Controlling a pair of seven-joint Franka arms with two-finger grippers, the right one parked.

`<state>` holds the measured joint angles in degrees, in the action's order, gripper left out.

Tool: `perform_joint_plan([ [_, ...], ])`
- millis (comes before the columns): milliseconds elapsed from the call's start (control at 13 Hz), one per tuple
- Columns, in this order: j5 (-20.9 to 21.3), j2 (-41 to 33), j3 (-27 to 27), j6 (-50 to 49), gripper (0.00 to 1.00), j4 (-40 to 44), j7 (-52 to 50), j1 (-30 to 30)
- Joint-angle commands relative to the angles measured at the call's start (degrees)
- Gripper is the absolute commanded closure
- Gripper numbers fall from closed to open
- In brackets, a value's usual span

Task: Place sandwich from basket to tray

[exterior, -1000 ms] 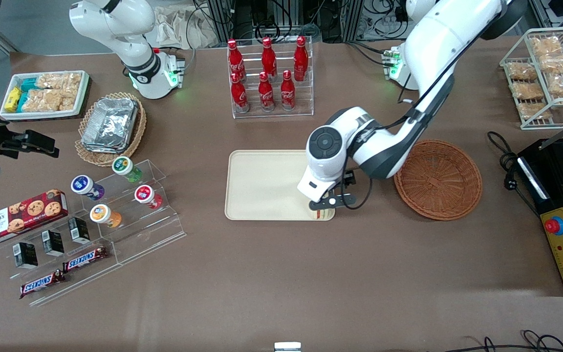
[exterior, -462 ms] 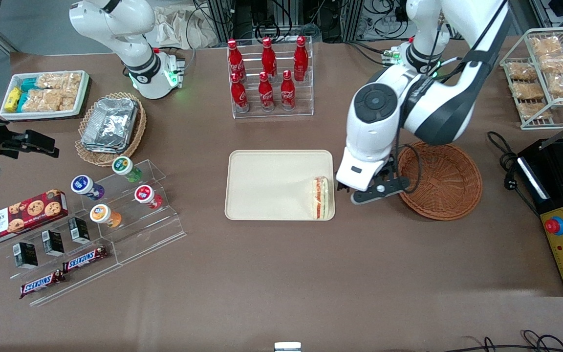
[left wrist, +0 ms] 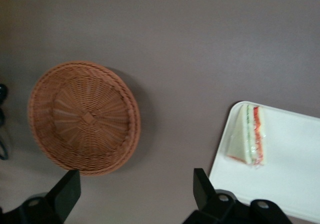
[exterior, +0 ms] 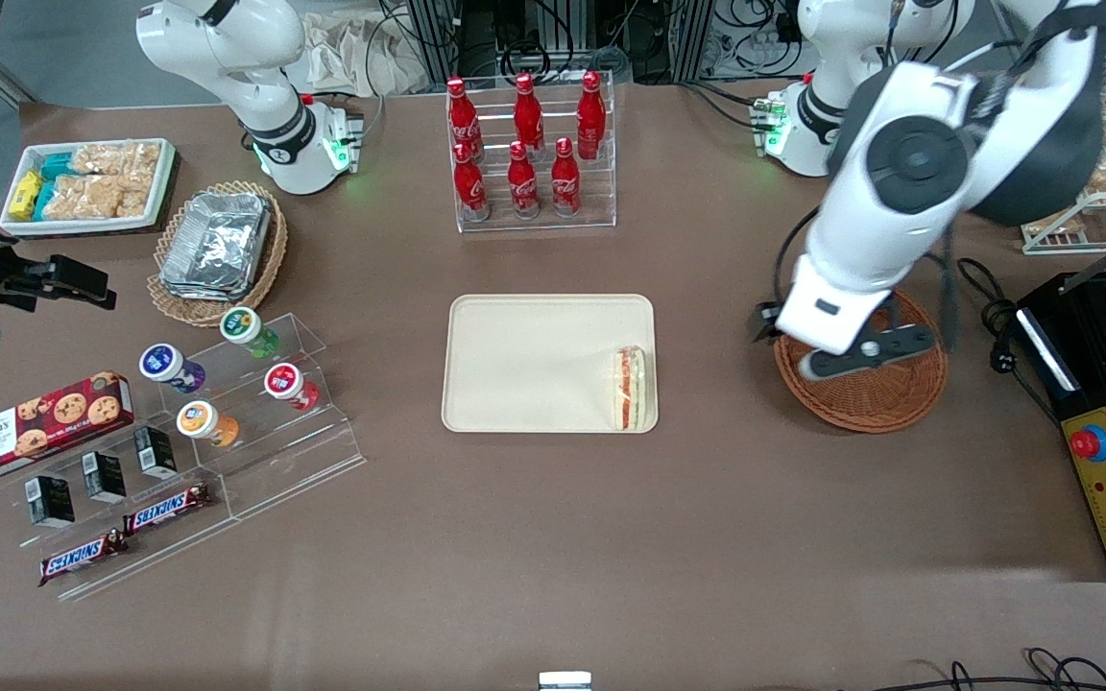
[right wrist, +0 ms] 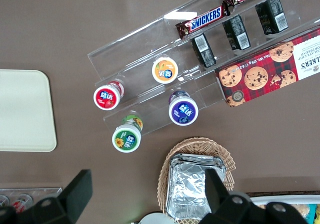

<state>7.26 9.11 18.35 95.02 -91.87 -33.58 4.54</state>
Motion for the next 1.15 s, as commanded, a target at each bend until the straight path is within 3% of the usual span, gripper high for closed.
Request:
perform_joint_plan([
  [0,-1.7,-3.4,-6.6,-0.3,0.0,-4.4,14.7,1.4],
  [231,-1.9,-6.1,-12.4,-1.9,0.0,-5.1,28.5,1.4],
  [538,-2.8,-7.4,-18.8,-3.9,0.0,-1.7,39.7,0.9],
  [769,-5.5,-3.8,-20.6,-9.0,0.0,6.5,41.6,-2.5],
  [1077,-6.3,-2.6,-19.8,-8.7,0.0,8.6,41.0,-2.9],
])
